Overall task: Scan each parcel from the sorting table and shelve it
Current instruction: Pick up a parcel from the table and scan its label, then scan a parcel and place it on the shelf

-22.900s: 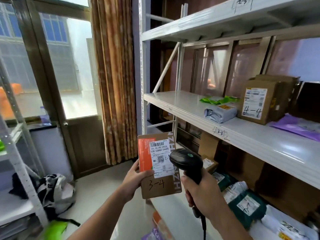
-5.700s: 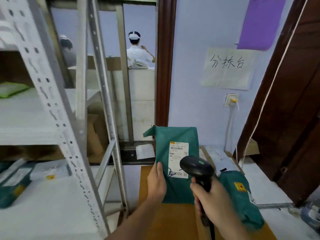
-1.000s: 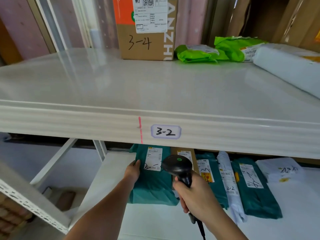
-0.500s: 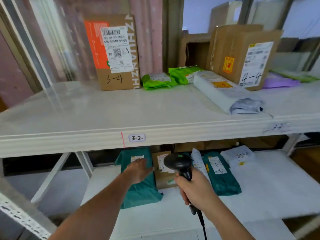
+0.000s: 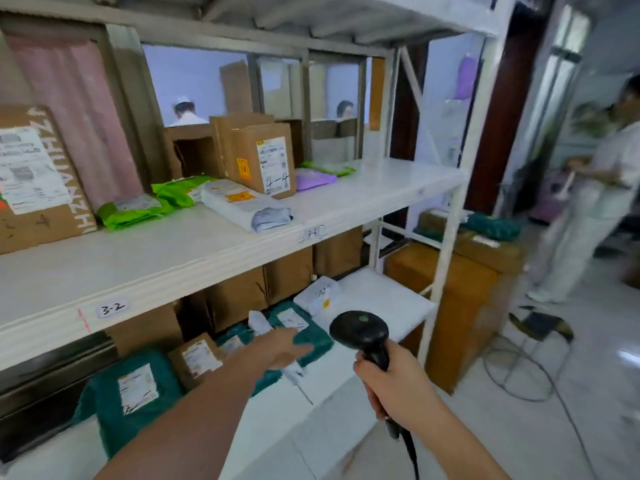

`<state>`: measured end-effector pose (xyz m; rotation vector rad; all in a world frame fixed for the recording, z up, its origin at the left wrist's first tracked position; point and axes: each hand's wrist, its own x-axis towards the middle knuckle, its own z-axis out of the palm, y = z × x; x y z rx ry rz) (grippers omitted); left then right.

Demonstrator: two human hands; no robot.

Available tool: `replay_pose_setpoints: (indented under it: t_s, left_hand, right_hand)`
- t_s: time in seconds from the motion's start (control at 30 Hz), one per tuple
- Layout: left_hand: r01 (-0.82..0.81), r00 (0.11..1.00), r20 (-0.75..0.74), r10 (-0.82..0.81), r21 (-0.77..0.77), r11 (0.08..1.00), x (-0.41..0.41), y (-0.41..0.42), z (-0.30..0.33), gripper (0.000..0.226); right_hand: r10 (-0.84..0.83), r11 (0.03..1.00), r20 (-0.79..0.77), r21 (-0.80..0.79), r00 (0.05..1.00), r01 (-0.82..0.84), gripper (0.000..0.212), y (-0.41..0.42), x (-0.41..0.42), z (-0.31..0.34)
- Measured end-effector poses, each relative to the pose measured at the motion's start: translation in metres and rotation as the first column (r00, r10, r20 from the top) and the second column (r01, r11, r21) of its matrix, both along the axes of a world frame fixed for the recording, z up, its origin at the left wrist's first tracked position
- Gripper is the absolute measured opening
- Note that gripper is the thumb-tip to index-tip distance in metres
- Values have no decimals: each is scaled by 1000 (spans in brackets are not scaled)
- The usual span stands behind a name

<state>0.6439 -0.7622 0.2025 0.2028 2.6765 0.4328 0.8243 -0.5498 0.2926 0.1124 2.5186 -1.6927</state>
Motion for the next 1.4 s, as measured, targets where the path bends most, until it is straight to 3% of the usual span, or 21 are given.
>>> replay_pose_setpoints:
  t_s: [0.13, 0.33, 0.47, 0.63, 1.23, 1.4]
  left_hand:
    - [153, 988, 7, -153, 36, 988, -4, 87, 8, 95]
    - [288, 957, -42, -286, 50, 956, -8, 237, 22, 84]
    - [363, 930, -90, -357, 63, 930, -6, 326, 34, 73]
    - [411, 910, -97, -403, 79, 908, -32, 392, 30, 81]
    - [578, 812, -96, -575, 5, 816, -234, 612, 12, 75]
    - [553, 831, -86, -550, 11, 833, -304, 687, 0, 80]
  right_hand:
    - [-189, 982, 1, 1, 982, 189, 4, 78, 30, 16]
    - [-437, 900, 6, -7, 900, 437, 2, 193, 60, 29]
    - [-502, 865, -24, -7, 865, 502, 2, 249, 67, 31]
    - [-544, 838, -58, 3, 837, 545, 2, 295, 55, 30]
    - [-672, 740, -42, -3, 739, 673, 5, 472, -143, 12]
    - [-665, 746, -41, -7, 746, 665, 3, 544, -210, 6]
